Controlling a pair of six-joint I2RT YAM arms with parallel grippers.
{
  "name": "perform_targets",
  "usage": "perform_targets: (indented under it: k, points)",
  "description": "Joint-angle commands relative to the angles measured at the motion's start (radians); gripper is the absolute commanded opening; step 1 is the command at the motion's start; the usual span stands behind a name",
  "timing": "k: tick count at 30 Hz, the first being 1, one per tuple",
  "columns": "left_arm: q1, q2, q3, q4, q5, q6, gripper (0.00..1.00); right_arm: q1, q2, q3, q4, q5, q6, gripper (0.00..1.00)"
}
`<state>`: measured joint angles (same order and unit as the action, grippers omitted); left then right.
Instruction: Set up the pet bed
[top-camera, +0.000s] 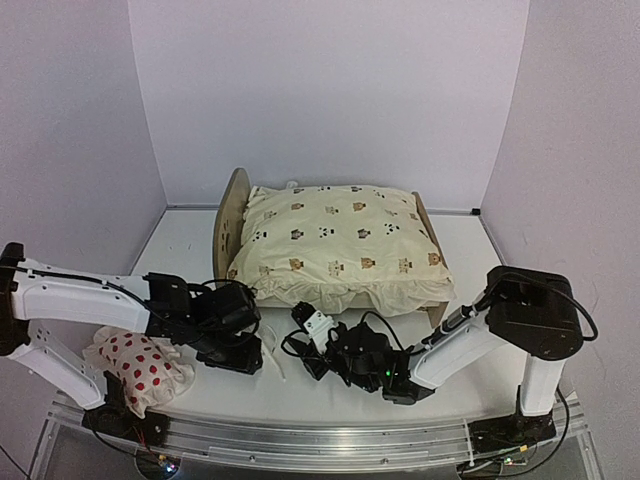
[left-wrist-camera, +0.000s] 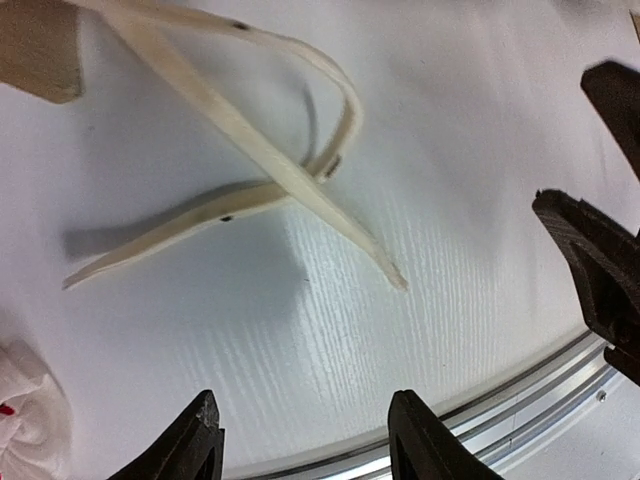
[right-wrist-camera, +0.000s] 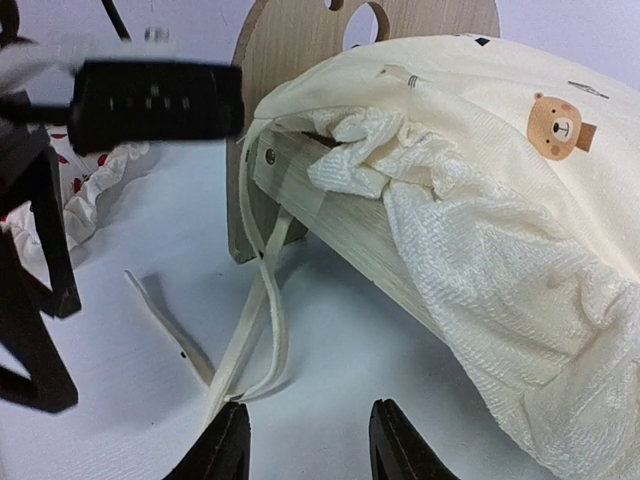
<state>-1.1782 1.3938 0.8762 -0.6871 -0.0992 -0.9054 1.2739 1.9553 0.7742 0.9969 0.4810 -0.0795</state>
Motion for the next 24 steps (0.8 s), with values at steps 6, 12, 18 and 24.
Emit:
perform_targets:
  k: [6,12,18,24]
  points:
    - [0.185,-0.190,-0.137,-0.054,-0.077,-0.050,0.53,-0.002,-0.021,0.030,0.006,-0.026,0.018,0.43]
    - [0.245,-0.158,-0.177,0.011,-0.066,-0.009,0.45,-0.002,-0.016,0.025,0.006,-0.024,0.015,0.43]
    - [0.301,-0.111,-0.219,0.129,-0.029,0.035,0.40,-0.002,-0.008,0.032,0.006,-0.033,0.015,0.44]
    - [0.314,-0.077,-0.220,0.174,-0.025,0.065,0.38,-0.002,-0.006,0.030,0.006,-0.036,0.023,0.44]
